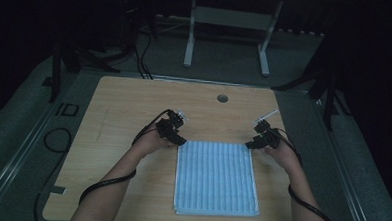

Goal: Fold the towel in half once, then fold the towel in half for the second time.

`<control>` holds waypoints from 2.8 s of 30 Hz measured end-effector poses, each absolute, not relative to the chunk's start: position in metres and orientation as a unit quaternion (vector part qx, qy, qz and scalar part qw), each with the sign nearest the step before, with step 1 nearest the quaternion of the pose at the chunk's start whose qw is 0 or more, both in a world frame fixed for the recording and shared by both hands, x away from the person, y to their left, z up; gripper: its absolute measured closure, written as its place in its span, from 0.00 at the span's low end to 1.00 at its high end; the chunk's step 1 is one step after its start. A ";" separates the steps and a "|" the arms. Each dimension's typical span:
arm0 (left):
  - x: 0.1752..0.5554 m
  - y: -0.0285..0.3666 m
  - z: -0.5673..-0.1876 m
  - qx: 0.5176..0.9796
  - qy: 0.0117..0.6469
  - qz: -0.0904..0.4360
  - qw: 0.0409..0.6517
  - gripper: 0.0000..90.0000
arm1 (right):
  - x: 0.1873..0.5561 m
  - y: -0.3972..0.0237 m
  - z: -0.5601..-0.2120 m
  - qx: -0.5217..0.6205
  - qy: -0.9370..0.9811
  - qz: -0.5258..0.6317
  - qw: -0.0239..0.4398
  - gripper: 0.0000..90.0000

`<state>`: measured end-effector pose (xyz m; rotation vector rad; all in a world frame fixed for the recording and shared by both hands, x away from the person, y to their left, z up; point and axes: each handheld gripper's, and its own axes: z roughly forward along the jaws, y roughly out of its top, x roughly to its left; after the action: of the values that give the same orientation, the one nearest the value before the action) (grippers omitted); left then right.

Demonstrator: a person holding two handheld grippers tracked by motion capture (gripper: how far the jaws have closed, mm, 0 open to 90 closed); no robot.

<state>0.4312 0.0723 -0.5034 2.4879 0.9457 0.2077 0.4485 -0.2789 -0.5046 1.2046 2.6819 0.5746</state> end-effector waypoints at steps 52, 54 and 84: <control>0.327 0.094 -0.456 0.905 0.244 0.083 0.337 0.96 | 0.348 -0.274 -0.447 0.302 0.909 0.259 0.126 0.97; 0.315 0.094 -0.457 0.910 0.233 0.078 0.335 0.96 | 0.331 -0.275 -0.447 0.295 0.910 0.260 0.130 0.97; 0.277 0.064 -0.501 0.934 0.192 0.011 0.300 0.44 | 0.265 -0.262 -0.485 0.266 0.920 0.280 0.072 0.64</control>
<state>0.2772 0.0635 -0.5013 2.4803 0.5097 0.0300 0.2651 -0.2615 -0.4851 0.7981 2.7634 0.8410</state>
